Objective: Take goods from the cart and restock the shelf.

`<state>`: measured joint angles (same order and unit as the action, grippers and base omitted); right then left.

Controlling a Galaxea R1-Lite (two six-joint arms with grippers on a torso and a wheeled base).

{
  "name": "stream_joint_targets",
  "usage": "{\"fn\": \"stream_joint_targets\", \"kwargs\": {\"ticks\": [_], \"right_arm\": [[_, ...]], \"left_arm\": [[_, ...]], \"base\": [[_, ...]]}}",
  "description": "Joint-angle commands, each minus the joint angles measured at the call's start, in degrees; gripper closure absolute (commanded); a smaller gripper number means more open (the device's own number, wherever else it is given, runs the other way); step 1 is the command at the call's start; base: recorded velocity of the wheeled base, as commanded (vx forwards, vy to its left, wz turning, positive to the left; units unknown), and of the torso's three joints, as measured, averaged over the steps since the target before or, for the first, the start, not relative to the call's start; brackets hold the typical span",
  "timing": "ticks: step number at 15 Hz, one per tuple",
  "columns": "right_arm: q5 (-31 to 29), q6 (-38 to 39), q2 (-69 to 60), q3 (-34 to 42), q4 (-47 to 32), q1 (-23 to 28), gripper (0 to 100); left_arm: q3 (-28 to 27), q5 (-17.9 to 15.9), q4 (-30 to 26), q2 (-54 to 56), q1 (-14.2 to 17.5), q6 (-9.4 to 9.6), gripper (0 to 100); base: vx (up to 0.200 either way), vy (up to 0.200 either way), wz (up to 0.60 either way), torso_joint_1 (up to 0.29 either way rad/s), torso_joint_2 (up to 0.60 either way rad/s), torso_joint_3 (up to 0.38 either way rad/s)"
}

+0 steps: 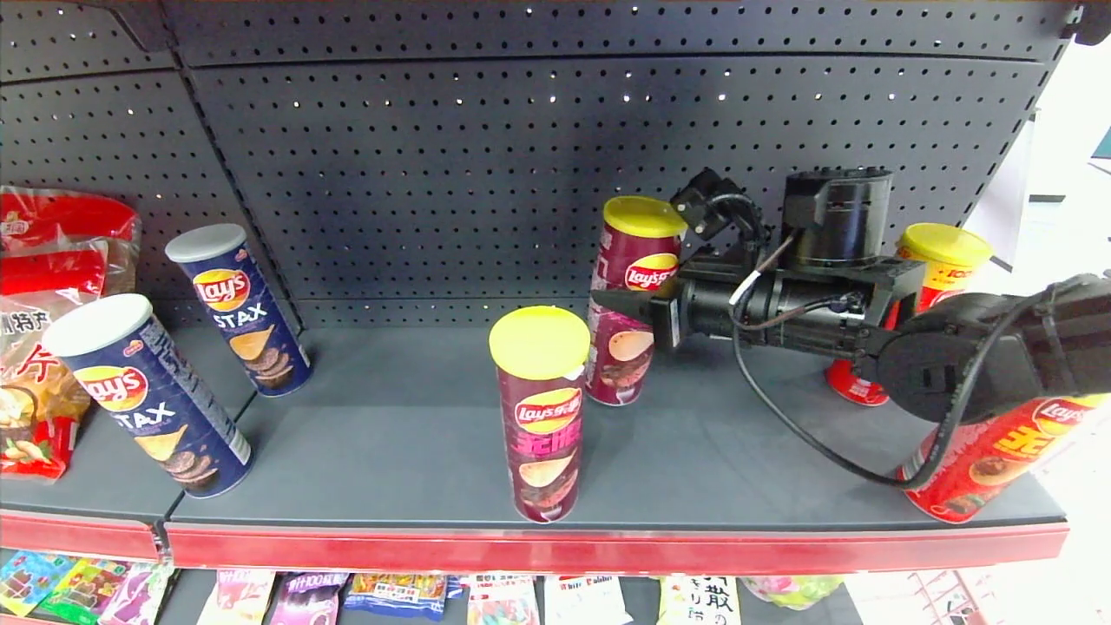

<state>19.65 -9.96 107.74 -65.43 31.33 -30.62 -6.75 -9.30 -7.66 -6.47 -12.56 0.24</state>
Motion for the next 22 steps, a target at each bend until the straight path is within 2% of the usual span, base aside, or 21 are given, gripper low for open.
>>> {"fn": "stream_joint_targets", "kwargs": {"ticks": [1, 8, 13, 22], "right_arm": [[0.0, -0.1, 2.7, -2.1, 0.0, -0.8, 100], [-0.1, -0.1, 7.6, -7.5, 0.0, -2.0, 100], [-0.1, -0.1, 9.8, -8.1, 0.2, -2.0, 100], [-0.6, -0.1, 11.9, -10.6, 0.2, -1.7, 100]], "left_arm": [[0.1, 0.2, -0.1, -0.1, 0.0, 0.02, 0], [0.2, 0.9, -0.2, -0.1, 0.0, 0.02, 0], [0.7, 2.0, -0.2, 0.6, 0.0, -0.07, 0], [1.5, 1.9, -0.1, 0.6, 0.0, -0.07, 0]], "base": [[0.000, 0.000, 0.00, 0.000, 0.00, 0.000], [0.000, 0.000, 0.00, 0.000, 0.00, 0.000], [0.000, 0.000, 0.00, 0.000, 0.00, 0.000], [0.000, 0.000, 0.00, 0.000, 0.00, 0.000]]}}
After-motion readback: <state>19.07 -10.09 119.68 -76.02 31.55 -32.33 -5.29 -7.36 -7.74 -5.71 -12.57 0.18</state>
